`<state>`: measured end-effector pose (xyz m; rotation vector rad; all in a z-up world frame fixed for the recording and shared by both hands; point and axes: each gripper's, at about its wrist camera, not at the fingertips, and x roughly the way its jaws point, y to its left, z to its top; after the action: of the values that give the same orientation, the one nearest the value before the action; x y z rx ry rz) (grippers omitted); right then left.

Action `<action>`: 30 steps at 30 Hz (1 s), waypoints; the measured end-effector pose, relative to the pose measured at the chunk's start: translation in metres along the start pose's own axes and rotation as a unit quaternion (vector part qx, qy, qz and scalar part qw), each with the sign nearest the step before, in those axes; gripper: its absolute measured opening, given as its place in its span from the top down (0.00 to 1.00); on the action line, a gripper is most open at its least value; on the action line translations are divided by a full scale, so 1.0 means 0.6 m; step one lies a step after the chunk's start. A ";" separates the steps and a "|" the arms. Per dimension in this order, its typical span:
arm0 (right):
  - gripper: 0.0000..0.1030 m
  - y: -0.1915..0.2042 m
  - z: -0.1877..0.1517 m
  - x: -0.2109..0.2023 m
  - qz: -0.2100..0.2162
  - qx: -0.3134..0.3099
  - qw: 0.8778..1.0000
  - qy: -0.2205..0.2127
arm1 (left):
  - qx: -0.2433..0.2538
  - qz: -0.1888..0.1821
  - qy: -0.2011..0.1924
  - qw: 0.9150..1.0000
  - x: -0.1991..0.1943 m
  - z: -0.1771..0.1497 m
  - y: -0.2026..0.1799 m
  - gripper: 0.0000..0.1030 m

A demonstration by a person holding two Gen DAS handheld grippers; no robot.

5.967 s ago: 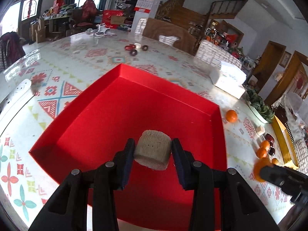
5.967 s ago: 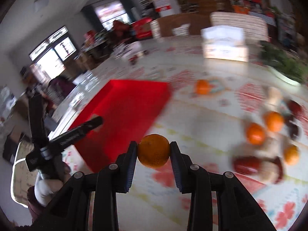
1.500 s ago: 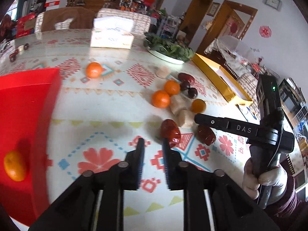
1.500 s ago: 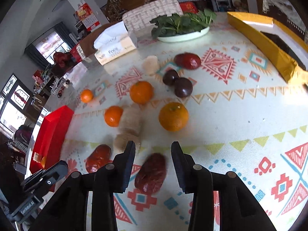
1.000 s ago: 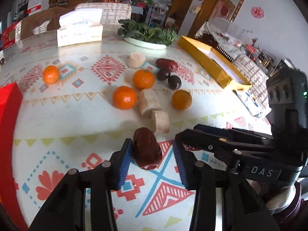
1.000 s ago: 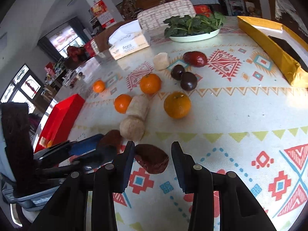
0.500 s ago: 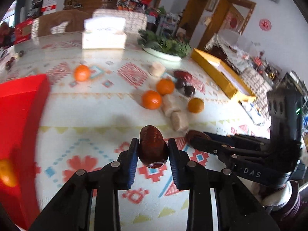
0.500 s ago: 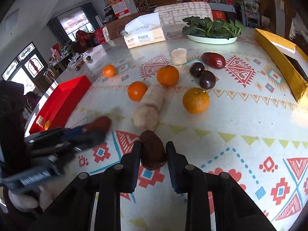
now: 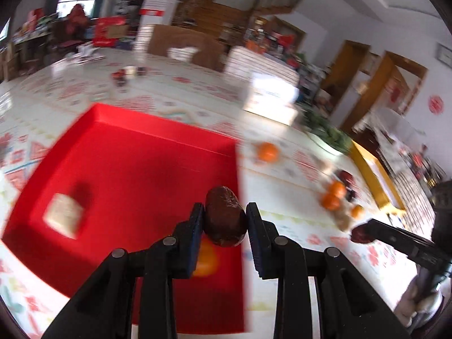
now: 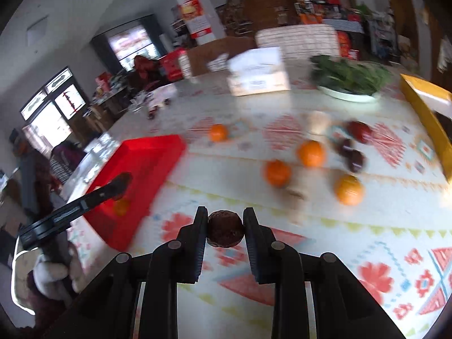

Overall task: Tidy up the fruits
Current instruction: 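Carry both dates over the red tray and open both tools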

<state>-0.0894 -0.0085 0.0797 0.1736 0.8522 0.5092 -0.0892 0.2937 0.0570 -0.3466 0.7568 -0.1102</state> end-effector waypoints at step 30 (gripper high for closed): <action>0.43 0.209 0.073 0.190 0.046 -0.055 0.996 0.046 | -0.087 0.040 -0.028 0.995 -0.041 0.031 0.103 0.38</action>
<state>-0.0389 0.1590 0.0744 0.0901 0.9063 0.6522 -0.0961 0.3623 0.0641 -0.4830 0.7246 0.0417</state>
